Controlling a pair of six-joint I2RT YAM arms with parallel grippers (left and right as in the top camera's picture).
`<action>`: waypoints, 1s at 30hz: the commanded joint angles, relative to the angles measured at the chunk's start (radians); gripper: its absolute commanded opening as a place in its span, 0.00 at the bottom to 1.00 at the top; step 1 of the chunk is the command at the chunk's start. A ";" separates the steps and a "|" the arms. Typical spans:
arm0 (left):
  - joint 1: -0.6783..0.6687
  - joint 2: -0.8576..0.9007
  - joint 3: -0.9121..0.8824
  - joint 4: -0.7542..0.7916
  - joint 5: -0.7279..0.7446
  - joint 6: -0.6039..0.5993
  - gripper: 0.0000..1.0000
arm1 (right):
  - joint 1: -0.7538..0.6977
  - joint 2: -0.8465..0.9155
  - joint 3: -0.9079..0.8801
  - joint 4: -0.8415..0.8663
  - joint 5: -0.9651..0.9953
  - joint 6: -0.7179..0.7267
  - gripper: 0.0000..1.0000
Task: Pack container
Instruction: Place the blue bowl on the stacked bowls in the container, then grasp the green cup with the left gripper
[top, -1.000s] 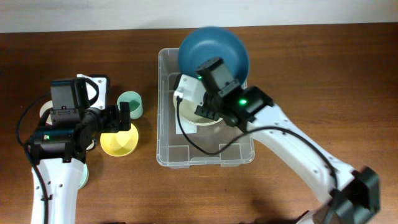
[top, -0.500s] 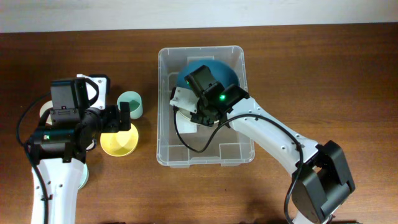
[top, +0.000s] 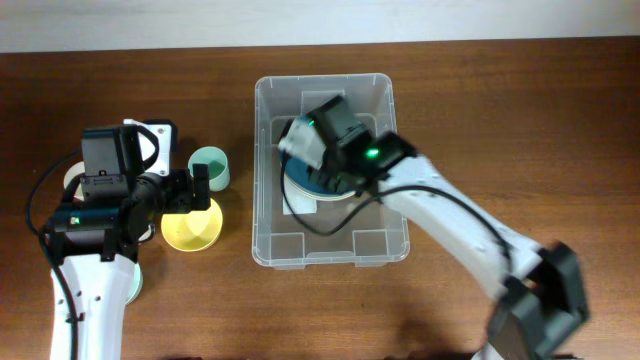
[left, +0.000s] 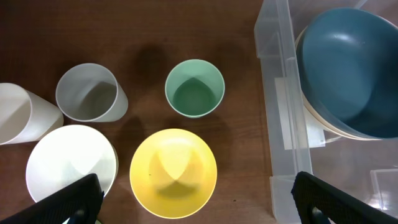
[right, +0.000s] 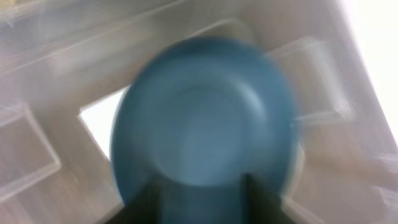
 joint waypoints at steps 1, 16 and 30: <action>0.002 0.002 0.018 0.002 0.001 -0.006 0.99 | -0.118 -0.175 0.056 -0.016 0.047 0.364 0.73; 0.001 0.076 0.082 0.005 0.004 -0.013 0.97 | -0.589 -0.312 0.056 -0.538 0.050 0.903 0.99; 0.002 0.545 0.218 0.019 0.001 -0.026 0.95 | -0.595 -0.313 0.040 -0.649 0.051 0.871 0.99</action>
